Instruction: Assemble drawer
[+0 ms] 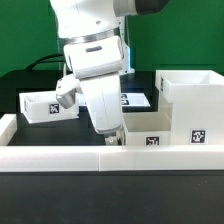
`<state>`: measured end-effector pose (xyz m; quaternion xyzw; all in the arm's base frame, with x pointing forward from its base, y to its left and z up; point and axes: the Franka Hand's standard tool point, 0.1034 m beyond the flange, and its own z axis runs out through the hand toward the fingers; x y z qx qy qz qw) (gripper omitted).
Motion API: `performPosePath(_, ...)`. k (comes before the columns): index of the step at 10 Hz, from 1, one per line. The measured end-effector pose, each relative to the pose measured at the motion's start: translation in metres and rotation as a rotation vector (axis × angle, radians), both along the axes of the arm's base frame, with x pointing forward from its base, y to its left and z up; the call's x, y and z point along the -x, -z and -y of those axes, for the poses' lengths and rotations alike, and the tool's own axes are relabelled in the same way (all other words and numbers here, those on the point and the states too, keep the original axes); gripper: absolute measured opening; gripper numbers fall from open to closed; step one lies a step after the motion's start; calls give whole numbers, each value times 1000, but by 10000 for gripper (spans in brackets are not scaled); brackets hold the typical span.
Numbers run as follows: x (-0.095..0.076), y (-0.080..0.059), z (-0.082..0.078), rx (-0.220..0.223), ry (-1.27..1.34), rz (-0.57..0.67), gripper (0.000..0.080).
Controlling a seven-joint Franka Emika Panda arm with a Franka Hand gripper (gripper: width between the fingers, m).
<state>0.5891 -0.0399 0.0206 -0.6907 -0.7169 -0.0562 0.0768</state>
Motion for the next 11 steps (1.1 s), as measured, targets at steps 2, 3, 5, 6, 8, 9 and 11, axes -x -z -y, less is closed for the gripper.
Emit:
performPosePath(2,0,0,1,0,1,0,649)
performPosePath(3,0,0,1,0,2,-1,649)
performPosePath(5,1,3,-8,-9,-8,-5,649)
performPosePath(6,1,3,-15,-14,-5,-7,649)
performPosePath(8,0,4,-22,-21,-18,-3,649)
performPosePath(9,1,5,-26,-23,-18,-2,649)
performPosePath(11,1,6,-41,-33,0,-12,649)
